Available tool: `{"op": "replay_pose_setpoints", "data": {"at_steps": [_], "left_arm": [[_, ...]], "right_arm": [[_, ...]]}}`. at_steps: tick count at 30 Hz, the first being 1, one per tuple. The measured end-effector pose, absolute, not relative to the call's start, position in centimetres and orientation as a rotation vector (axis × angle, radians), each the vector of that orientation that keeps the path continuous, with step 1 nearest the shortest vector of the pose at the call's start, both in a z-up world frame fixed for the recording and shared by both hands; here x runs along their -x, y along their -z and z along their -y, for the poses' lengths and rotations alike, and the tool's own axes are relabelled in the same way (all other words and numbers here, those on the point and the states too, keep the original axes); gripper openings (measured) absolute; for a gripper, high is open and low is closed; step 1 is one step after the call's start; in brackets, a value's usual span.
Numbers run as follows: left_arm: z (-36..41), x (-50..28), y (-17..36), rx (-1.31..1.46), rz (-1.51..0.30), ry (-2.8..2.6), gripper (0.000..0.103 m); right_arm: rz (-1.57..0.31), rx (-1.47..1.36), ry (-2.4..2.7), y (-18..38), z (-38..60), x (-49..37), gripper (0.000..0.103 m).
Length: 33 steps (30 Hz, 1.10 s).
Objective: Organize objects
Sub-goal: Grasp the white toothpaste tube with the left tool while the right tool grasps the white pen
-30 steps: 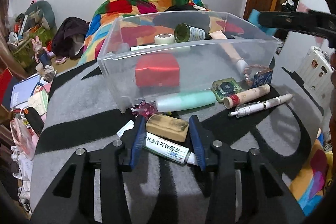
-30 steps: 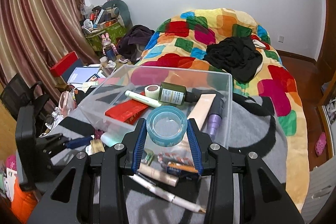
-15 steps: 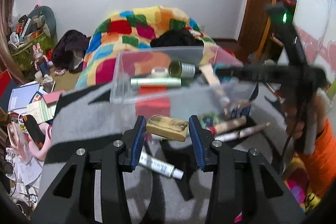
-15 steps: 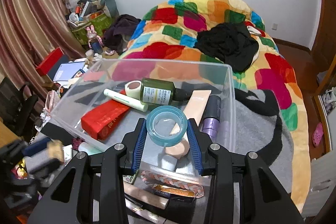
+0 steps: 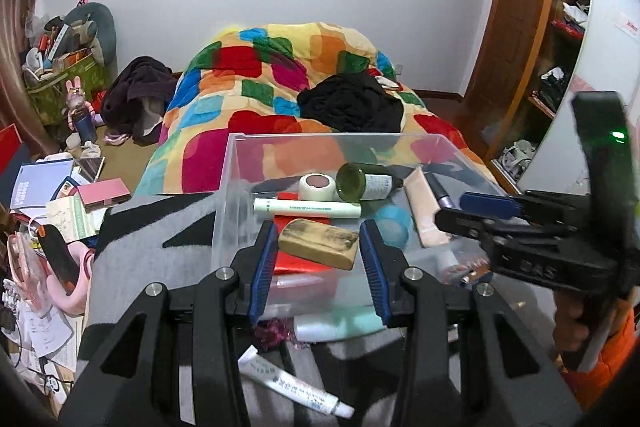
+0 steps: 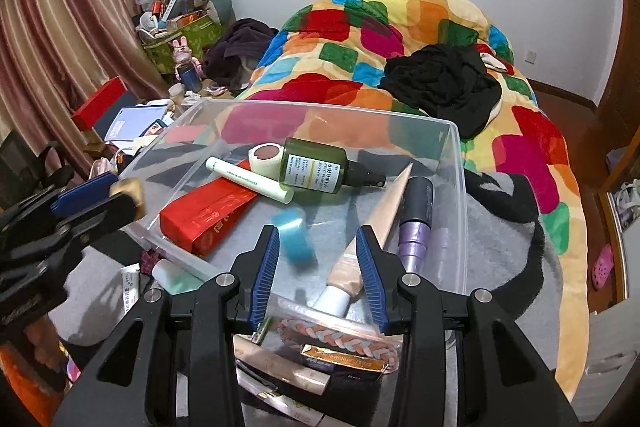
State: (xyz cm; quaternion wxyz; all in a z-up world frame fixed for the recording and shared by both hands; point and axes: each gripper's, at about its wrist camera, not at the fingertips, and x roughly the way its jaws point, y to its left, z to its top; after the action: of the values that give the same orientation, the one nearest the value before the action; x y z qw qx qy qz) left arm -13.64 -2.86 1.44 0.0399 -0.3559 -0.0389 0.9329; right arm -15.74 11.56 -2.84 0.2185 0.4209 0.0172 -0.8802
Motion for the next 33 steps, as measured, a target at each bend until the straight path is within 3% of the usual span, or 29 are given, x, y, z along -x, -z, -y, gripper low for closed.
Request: {"op": "replay_pose_setpoints", "data": {"at_steps": [7, 13, 19, 24, 28, 33], "left_arm": [[3.5, 15.0, 0.0, 1.177, 0.195, -2.817, 0.042], [3.3, 14.3, -0.7, 1.157, 0.198, -2.817, 0.042], [3.2, 12.3, -1.5, 1.121, 0.170, -2.835, 0.055], [3.4, 10.4, -1.1, 1.146, 0.149, -2.841, 0.058], [3.6, 9.2, 0.5, 1.212, 0.169, -2.831, 0.066], [3.4, 8.9, 3.9, 1.371, 0.161, -2.796, 0.066]], "right_arm": [[-0.051, -1.119, 2.445, 1.8, -11.8, 14.6, 0.049], [-0.081, -1.061, 2.459, 0.6, -11.8, 13.0, 0.053], [-0.141, -1.021, 2.466, 0.1, -12.5, 10.9, 0.055], [-0.184, -1.003, 2.478, 0.0, -14.0, 9.0, 0.060], [-0.243, -1.037, 2.469, 1.3, -15.1, 7.7, 0.064], [-0.283, -1.151, 2.397, 4.6, -16.0, 6.9, 0.065]]}}
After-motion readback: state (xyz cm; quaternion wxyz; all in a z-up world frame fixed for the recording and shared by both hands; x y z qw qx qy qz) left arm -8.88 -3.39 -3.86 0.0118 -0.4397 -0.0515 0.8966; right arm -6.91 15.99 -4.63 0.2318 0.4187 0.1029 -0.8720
